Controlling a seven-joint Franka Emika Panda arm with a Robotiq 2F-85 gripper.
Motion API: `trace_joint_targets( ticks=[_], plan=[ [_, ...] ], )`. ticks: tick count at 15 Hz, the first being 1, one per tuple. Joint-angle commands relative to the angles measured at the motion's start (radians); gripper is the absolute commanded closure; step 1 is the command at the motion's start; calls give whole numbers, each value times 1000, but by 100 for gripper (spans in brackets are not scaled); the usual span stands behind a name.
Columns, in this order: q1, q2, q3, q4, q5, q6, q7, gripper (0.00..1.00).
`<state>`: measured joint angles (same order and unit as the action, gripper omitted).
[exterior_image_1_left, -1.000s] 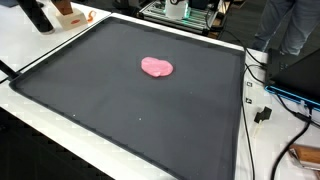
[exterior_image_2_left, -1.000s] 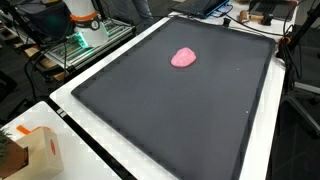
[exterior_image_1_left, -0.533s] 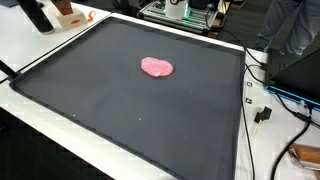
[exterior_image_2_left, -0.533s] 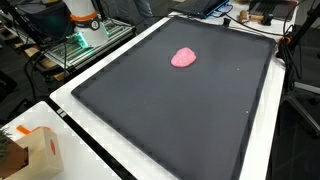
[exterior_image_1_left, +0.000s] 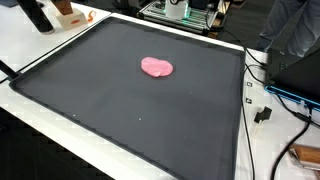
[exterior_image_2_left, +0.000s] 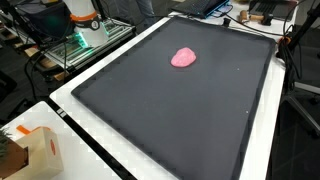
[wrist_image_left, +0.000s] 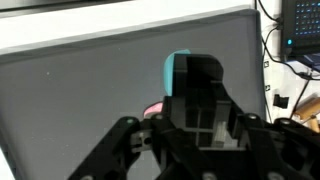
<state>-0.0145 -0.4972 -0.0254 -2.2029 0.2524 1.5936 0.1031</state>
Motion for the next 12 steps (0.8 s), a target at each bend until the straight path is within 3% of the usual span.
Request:
trace_joint_targets(
  ticks=[1,6,12],
  plan=[
    [10,54,-72,-24,111,83,-173,74],
    [16,166,-137,-54,292,134,-428,74],
    [-14,310,-175,-59,467,83,-678,74]
  ],
)
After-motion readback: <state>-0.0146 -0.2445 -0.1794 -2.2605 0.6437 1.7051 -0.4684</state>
